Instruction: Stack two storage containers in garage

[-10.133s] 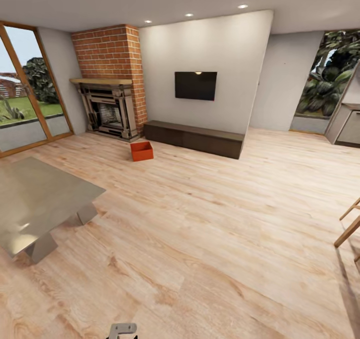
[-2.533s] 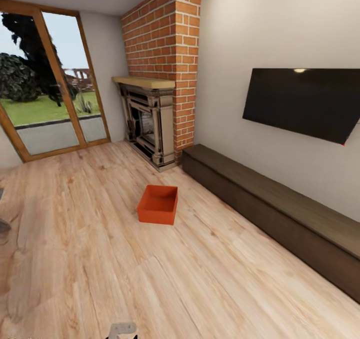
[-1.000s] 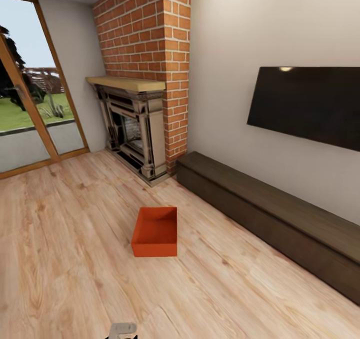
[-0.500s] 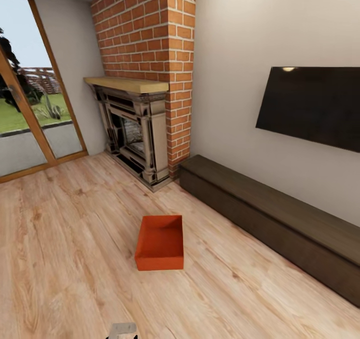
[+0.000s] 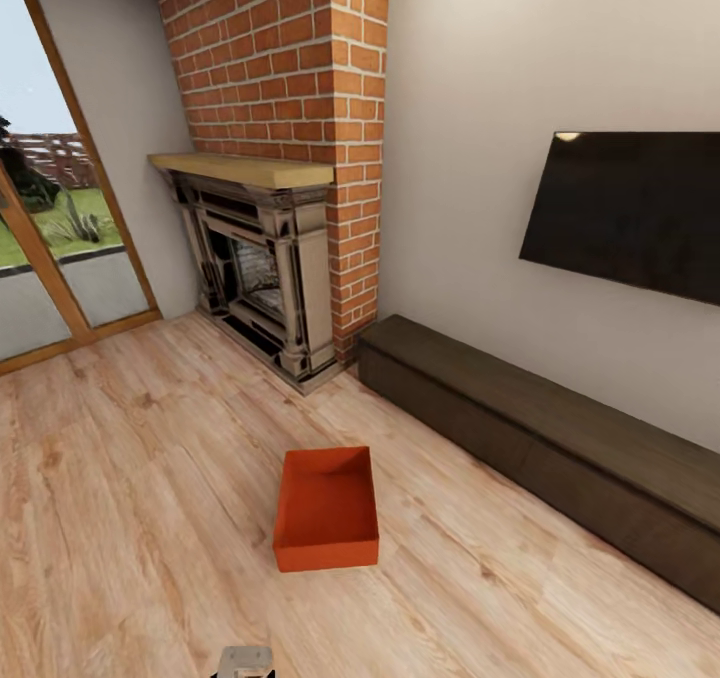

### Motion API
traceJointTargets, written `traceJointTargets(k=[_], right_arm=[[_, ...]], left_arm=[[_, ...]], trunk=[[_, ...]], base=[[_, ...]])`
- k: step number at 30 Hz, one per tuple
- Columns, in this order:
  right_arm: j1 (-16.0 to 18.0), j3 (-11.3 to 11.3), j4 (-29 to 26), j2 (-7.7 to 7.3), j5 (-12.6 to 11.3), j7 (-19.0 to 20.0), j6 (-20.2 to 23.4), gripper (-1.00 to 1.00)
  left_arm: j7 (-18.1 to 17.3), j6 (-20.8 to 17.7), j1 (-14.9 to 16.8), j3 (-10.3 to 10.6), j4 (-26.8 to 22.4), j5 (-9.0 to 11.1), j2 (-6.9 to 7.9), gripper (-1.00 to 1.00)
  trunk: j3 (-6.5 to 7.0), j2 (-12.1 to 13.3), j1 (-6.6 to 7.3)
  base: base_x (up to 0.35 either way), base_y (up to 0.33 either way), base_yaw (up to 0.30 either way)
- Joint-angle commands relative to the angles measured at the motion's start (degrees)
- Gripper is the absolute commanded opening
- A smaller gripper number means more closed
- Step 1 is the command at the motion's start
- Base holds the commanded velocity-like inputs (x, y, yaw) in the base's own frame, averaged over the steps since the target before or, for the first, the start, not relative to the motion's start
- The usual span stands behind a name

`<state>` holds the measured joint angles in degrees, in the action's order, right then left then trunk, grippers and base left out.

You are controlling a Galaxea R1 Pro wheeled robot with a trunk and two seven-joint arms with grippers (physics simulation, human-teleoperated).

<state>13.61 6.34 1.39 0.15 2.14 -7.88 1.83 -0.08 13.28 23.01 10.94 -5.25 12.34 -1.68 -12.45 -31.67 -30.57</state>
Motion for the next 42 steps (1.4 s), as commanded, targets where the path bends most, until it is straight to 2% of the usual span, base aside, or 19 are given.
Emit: traceJointTargets(k=[1, 22, 35, 42], right_arm=[[0.07, 0.43, 0.1, 0.02, 0.24, -0.25, 0.19, 1.0], [0.06, 0.42, 0.11, 0.01, 0.27, -0.36, 0.27, 1.0], [0.07, 0.4, 0.05, 0.02, 0.28, -0.31, 0.25, 1.0], [0.09, 0.38, 0.1, -0.01, 0.32, -0.45, 0.24, 1.0]], left_arm=[[-0.01, 0.23, 0.04, 0.48, 0.07, 0.58, 0.01, 1.0], [-0.01, 0.26, 0.02, 0.6, 0.07, 0.5, -0.04, 1.0], [-0.01, 0.26, 0.02, 0.66, 0.07, 0.46, -0.08, 1.0], [-0.01, 0.26, 0.02, 0.66, 0.07, 0.49, -0.04, 1.0]], trunk=[[-0.1, -0.07, -0.05], [-0.13, -0.07, -0.05], [-0.31, -0.07, -0.05], [-0.34, -0.07, -0.05]], base=[[0.279, 0.225, -0.067], [0.244, 0.232, -0.009], [0.026, 0.03, 0.066], [0.076, -0.108, 0.034]])
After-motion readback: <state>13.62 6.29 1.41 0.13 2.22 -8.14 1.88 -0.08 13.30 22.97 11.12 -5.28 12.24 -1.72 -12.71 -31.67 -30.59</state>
